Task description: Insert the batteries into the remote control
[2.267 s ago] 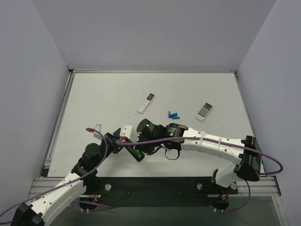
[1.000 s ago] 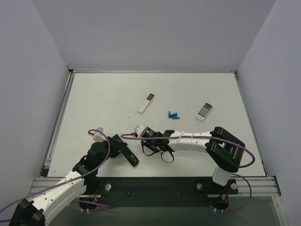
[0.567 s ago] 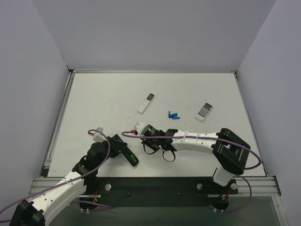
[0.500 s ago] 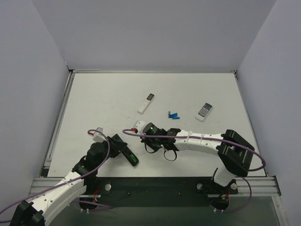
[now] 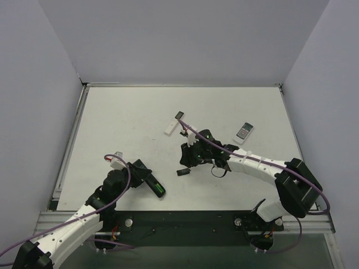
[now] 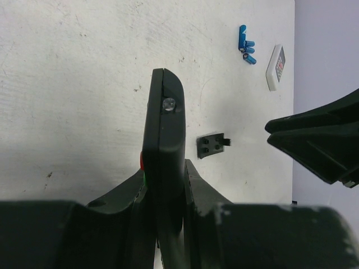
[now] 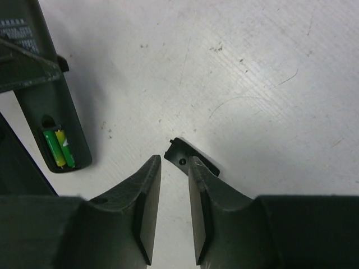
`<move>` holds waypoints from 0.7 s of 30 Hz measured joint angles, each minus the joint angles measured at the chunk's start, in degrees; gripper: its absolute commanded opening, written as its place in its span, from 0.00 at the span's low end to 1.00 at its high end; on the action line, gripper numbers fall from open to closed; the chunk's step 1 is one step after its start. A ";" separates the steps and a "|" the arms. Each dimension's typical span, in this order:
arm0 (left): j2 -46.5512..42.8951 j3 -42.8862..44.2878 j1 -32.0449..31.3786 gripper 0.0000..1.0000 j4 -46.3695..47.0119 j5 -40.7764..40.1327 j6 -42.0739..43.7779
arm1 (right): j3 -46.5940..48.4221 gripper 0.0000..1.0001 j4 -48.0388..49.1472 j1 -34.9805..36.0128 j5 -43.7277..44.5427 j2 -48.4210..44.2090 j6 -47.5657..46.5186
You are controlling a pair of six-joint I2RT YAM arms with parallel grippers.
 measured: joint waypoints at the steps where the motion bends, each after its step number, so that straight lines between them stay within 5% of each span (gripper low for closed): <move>1: -0.07 0.00 0.00 0.00 -0.13 0.00 0.00 | 0.07 0.29 -0.85 0.61 0.22 0.11 -0.76; 7: -0.22 0.00 0.00 0.00 -0.46 0.00 0.00 | 2.05 0.41 -6.86 2.43 3.48 1.92 -1.92; 21: -0.87 0.00 0.00 0.00 -0.59 0.04 -0.07 | 3.26 0.36 -12.50 -0.09 4.22 9.73 8.81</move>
